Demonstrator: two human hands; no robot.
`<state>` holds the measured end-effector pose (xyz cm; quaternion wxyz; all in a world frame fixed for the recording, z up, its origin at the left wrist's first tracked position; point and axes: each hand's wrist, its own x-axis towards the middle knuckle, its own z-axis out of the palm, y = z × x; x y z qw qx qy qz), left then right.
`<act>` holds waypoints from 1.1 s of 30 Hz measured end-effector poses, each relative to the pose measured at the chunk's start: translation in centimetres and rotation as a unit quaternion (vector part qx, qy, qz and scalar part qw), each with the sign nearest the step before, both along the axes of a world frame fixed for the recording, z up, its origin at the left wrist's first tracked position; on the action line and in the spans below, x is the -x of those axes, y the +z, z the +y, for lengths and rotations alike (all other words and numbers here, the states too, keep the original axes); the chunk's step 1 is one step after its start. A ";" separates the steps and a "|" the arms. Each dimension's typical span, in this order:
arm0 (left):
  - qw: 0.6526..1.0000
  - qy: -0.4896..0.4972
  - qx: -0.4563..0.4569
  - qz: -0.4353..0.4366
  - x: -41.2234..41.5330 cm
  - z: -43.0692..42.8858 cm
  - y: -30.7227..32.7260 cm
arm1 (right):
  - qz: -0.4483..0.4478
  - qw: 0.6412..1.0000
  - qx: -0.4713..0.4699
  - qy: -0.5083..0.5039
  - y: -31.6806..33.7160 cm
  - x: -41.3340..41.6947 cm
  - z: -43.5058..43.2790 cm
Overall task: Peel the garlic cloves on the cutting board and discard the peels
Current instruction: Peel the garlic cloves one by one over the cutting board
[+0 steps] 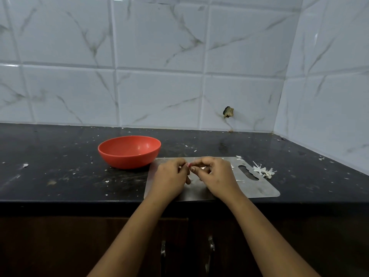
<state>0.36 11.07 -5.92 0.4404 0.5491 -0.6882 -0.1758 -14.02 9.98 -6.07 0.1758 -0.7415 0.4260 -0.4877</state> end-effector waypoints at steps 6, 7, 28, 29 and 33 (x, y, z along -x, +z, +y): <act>0.998 -0.026 0.042 0.039 0.5 0.6 0.1 | -0.067 0.997 -0.027 -0.007 0.2 0.3 -0.2; 0.997 -0.025 0.051 0.049 0.6 0.6 0.0 | -0.085 0.995 -0.044 -0.003 0.2 0.4 -0.2; 0.991 0.070 0.108 -0.023 1.1 0.6 -0.6 | 0.065 0.997 0.008 -0.029 -0.1 -0.1 0.1; 0.990 0.074 0.115 -0.032 1.1 0.6 -0.6 | 0.070 0.997 0.008 -0.030 -0.1 -0.1 0.0; 0.989 0.072 0.118 -0.060 1.2 0.8 -0.6 | 0.081 0.996 0.004 -0.033 -0.2 -0.1 0.0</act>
